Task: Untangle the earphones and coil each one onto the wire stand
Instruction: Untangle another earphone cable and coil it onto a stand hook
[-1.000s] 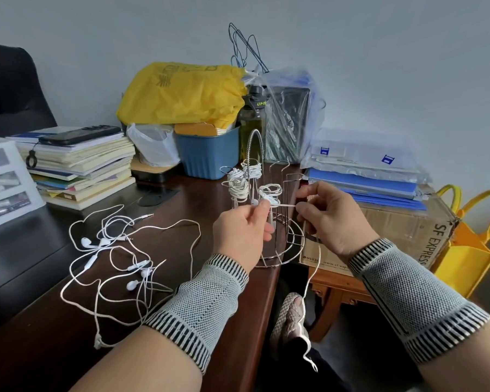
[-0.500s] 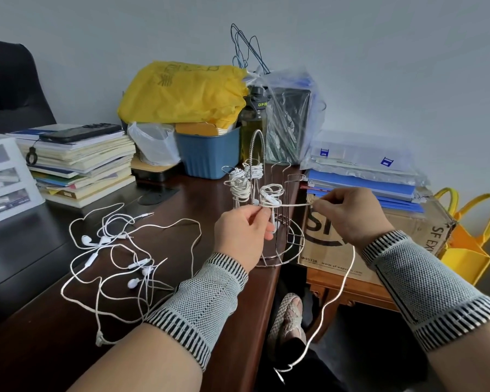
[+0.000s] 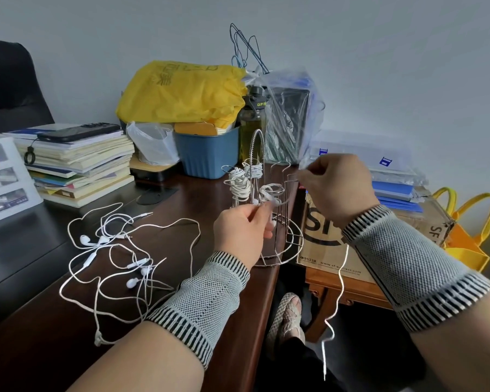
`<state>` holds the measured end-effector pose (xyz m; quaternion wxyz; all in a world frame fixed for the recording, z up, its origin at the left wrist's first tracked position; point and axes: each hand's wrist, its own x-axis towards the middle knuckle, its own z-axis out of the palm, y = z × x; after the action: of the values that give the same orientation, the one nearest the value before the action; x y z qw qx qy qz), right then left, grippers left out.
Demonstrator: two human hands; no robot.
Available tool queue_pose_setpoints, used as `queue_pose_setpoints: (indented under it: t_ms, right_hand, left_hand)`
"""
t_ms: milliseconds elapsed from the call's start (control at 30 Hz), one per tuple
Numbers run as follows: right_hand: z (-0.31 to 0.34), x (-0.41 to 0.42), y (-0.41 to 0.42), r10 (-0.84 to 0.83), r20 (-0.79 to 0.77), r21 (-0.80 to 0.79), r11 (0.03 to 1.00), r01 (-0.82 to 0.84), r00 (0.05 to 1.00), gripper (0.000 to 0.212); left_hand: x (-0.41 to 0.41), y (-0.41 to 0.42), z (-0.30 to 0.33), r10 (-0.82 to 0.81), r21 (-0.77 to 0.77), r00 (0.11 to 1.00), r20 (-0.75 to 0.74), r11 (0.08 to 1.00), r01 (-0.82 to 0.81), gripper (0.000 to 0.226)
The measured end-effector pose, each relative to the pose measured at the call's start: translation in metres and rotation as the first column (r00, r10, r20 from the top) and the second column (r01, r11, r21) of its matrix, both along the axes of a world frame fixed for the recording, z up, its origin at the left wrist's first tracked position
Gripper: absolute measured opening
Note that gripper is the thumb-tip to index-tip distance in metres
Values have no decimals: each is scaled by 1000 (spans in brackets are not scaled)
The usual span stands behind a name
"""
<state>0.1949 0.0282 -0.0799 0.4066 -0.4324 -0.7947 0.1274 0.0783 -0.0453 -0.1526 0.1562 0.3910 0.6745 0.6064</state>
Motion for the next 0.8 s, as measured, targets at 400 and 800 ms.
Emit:
queue_pose_setpoints:
  t_ms: [400,800]
  right_hand:
    - [17,-57,-37,42,540,215,959,-186,840,11]
    - [-51,6,-15,187,64,174,965,-195,980,7]
  left_hand:
    - [-3,-2,3,41,-112,990,-136,992,-56,34]
    - [-3,-2,-1,32,-13,987,-155,999,-34,37]
